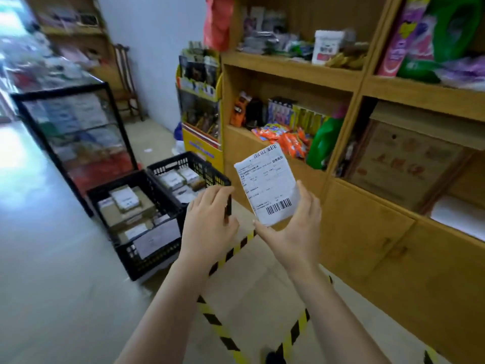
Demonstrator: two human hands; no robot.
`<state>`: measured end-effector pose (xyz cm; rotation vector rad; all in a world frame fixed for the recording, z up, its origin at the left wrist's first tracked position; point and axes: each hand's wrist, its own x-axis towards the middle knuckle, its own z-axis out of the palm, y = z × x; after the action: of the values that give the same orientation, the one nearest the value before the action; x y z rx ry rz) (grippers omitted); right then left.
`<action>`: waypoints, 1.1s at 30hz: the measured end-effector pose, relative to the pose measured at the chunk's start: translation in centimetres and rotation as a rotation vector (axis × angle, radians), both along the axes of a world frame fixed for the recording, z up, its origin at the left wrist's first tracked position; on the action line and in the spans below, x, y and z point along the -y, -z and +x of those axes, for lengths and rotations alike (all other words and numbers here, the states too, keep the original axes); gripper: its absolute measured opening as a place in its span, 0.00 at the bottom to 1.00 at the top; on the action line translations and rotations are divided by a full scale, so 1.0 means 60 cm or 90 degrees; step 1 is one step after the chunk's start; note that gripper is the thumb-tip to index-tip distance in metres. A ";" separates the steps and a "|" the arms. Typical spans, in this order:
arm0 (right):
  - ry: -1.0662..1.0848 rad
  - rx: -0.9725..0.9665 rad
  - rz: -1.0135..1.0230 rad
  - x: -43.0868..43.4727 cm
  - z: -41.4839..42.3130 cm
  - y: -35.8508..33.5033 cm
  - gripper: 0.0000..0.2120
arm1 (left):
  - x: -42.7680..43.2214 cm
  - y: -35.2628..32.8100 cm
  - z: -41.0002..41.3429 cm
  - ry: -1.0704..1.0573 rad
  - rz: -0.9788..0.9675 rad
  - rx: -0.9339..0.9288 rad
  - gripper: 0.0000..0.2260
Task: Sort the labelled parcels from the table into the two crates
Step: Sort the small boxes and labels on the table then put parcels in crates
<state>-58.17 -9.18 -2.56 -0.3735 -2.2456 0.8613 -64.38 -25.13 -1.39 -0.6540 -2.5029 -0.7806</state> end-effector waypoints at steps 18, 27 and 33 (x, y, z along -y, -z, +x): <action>-0.254 0.035 -0.041 -0.110 -0.468 0.023 0.53 | -0.089 0.012 -0.339 -0.251 -0.028 0.057 0.25; -0.277 0.064 -0.026 -0.079 -0.659 0.050 0.52 | -0.053 0.043 -0.521 -0.290 -0.024 0.097 0.26; -0.239 0.052 -0.036 -0.032 -0.829 0.053 0.52 | -0.007 0.053 -0.709 -0.243 -0.034 0.102 0.25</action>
<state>-107.89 -7.25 -5.73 -0.0089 -2.4124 1.1189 -106.93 -24.68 -4.58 -0.1214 -2.6828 -0.6439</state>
